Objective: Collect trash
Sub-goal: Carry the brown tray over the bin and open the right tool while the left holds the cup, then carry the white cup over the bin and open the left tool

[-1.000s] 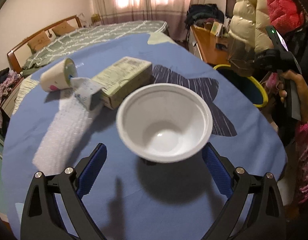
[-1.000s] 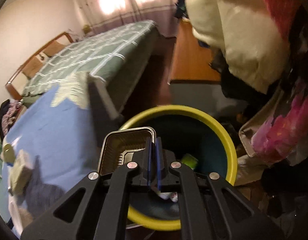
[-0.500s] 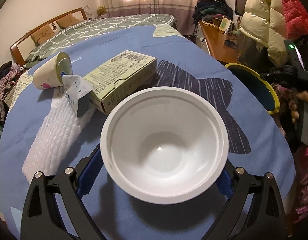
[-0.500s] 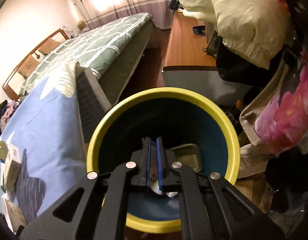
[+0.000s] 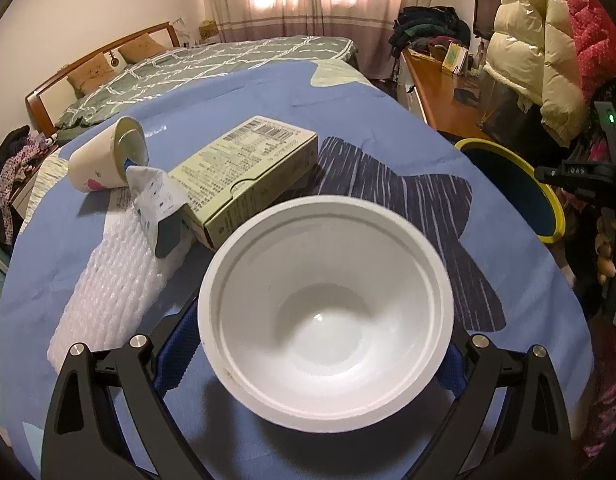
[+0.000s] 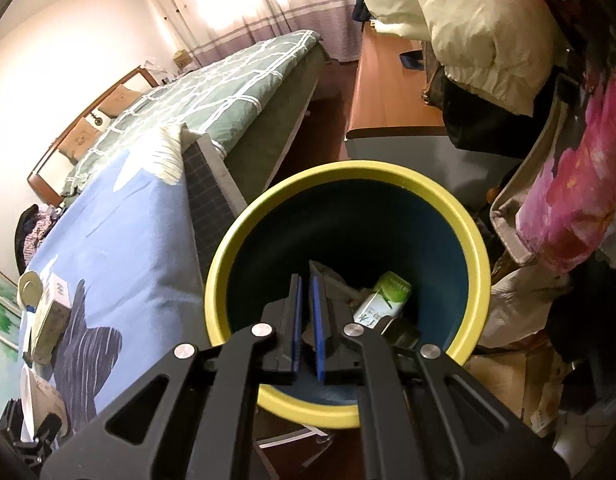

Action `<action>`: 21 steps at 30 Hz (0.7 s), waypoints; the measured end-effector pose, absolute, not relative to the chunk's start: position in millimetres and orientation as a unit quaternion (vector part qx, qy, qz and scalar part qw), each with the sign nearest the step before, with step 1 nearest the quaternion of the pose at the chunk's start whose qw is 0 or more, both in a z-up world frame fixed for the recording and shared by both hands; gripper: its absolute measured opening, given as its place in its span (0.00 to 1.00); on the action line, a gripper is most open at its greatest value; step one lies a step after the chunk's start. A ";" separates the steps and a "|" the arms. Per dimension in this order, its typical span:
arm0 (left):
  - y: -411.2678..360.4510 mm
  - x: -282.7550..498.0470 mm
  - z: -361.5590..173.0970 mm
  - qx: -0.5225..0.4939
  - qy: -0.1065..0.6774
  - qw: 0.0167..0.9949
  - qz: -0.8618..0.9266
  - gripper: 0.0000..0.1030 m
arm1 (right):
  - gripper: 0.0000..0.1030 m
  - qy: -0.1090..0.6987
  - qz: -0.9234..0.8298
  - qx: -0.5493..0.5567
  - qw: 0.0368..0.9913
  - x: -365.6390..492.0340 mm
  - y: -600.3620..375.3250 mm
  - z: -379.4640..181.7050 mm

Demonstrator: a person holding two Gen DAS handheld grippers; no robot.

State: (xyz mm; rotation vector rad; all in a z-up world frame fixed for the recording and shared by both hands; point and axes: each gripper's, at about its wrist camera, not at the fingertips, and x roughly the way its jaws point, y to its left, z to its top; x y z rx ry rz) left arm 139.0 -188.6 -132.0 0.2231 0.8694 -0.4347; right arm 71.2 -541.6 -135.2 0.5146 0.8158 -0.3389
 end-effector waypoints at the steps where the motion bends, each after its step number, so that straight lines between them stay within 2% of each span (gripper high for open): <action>1: -189.4 139.5 -131.6 0.106 0.417 0.878 -0.211 0.79 | 0.05 0.390 -0.160 0.246 0.873 69.4 -540.7 -134.8; 13: -216.8 140.6 -114.0 0.117 0.400 0.880 -0.228 0.78 | 0.05 0.366 -0.159 0.256 0.880 42.9 -547.8 -128.3; 21: -275.2 148.8 -96.1 0.139 0.384 0.871 -0.272 0.78 | 0.05 0.350 -0.182 0.259 0.882 17.4 -566.2 -125.7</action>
